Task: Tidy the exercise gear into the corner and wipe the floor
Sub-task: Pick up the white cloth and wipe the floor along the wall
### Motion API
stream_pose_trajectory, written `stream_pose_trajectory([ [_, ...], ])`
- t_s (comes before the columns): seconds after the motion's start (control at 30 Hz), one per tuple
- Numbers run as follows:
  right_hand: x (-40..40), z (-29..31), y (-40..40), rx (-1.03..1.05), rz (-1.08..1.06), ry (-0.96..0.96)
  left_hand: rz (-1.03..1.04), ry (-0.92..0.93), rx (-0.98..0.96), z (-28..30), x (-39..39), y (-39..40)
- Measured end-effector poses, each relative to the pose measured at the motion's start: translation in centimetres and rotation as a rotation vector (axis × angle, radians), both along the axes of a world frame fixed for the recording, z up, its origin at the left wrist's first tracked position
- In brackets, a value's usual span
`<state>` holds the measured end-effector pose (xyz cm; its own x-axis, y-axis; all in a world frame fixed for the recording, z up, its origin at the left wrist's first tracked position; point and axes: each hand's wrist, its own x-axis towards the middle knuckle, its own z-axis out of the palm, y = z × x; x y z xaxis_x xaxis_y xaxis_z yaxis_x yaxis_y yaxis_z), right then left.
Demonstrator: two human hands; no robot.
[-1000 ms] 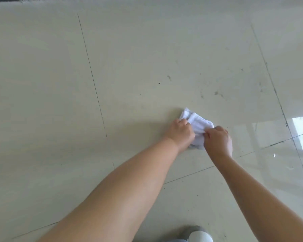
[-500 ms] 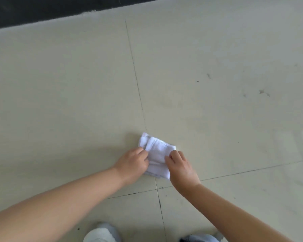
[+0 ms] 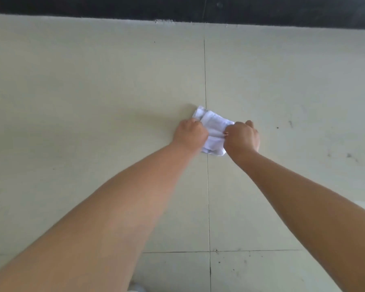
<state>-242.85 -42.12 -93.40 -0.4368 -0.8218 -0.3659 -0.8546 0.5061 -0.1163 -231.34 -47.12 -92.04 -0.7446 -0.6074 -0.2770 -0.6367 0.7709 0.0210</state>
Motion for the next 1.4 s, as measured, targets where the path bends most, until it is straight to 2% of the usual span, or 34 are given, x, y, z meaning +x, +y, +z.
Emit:
stream_pose_trajectory([
  [0.1, 6.0, 0.1, -4.0, -0.053, 0.152, -0.038, 0.109, -0.012, -0.136, -0.7, 5.5, -3.8],
  [0.23, 11.6, -1.1, -4.0, -0.059, 0.274, -0.139, 0.079, 0.039, -0.046, -2.5, 13.0, -3.8],
  [0.33, 12.5, -1.5, -0.6, -0.191, 0.369, -0.020, 0.048, 0.098, -0.042, -2.5, 14.7, -1.4],
  [0.4, 11.6, -1.5, 2.1, -0.142, 0.397, 0.020, -0.018, 0.170, 0.005, -2.9, 14.1, 0.1],
  [0.57, 6.7, -0.2, 9.0, 0.002, 0.336, 0.138, -0.224, 0.212, 0.099, -2.5, 7.1, 3.3],
  [0.63, 4.1, -0.3, 10.1, 0.011, 0.311, 0.192, -0.265, 0.091, 0.181, -1.0, 3.4, 4.3],
  [0.77, -1.9, -0.8, 9.0, -0.063, 0.360, 0.269, -0.072, -0.130, 0.358, -0.9, -1.9, 4.6],
  [0.87, -5.6, -1.0, 6.4, -0.094, 0.458, 0.296, 0.006, -0.045, 0.246, 0.2, -4.5, 4.1],
  [1.03, -12.0, -2.6, 2.7, -0.213, 0.626, 0.342, 0.236, -0.121, 0.262, -0.9, -10.7, 2.7],
  [1.17, -19.5, -3.0, 0.9, -0.267, 0.604, 0.386, 0.226, -0.131, 0.135, -1.2, -18.1, 1.2],
  [1.3, -27.1, -2.2, 4.7, -0.237, 0.572, 0.301, 0.241, -0.108, 0.212, -0.4, -26.2, 4.2],
  [1.4, -30.0, -1.4, 10.5, -0.171, 0.627, 0.285, 0.314, -0.094, 0.377, -0.6, -29.6, 8.6],
])
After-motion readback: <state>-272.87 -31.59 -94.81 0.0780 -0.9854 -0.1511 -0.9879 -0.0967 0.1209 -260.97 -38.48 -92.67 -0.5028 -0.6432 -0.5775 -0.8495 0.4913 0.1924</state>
